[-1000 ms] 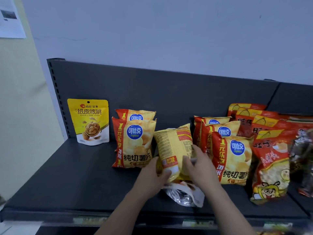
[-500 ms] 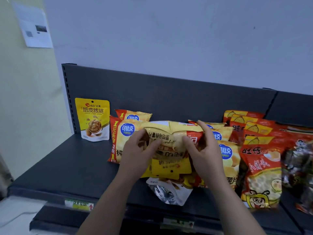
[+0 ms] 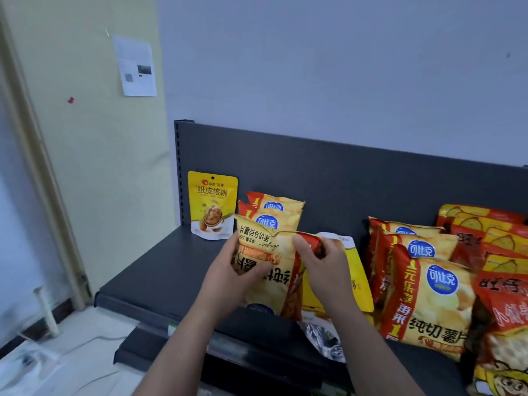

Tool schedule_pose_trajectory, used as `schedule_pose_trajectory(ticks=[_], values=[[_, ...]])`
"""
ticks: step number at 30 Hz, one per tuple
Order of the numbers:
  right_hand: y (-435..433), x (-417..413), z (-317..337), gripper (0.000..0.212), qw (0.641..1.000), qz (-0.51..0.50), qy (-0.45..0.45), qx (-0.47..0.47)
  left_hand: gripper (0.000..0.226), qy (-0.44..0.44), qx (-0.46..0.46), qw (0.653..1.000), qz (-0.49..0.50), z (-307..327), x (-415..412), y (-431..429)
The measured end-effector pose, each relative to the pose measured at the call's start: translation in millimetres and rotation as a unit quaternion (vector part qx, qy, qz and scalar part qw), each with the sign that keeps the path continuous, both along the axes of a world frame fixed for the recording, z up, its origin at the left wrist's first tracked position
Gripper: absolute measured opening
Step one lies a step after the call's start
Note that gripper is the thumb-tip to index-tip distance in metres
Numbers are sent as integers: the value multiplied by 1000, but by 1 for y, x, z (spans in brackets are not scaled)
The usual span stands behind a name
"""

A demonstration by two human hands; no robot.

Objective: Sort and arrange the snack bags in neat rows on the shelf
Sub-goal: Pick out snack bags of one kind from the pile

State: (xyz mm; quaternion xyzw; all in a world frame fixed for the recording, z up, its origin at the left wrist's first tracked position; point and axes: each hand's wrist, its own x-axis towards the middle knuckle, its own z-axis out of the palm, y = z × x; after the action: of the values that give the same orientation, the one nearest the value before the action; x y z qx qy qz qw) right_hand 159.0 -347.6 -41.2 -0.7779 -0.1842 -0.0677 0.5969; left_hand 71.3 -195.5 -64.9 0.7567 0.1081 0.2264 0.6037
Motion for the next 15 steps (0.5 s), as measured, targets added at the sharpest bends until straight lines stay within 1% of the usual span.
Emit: schedule_pose_trajectory(ticks=[1,3,6,8,11,13,15], values=[[6,0,0,32,1000,3,0,-1,46,-1,-1,1000,3,1,-1,3],[16,1,3,31,1000,8,4,9,43,-18,-7,1000,4,4,0,12],[27,4,11,28,1000,-1,13,25,46,-34,-13,999,1,11,5,24],[32,6,14,28,999,-9,28,20,52,-28,-12,999,-14,14,6,32],[38,6,12,29,995,-8,85,43,74,19,-21,998,-56,7,8,51],[41,3,12,30,990,-16,117,74,98,76,-2,994,-74,-4,8,66],[43,1,12,32,986,-27,132,96,114,113,5,990,-80,-13,6,76]])
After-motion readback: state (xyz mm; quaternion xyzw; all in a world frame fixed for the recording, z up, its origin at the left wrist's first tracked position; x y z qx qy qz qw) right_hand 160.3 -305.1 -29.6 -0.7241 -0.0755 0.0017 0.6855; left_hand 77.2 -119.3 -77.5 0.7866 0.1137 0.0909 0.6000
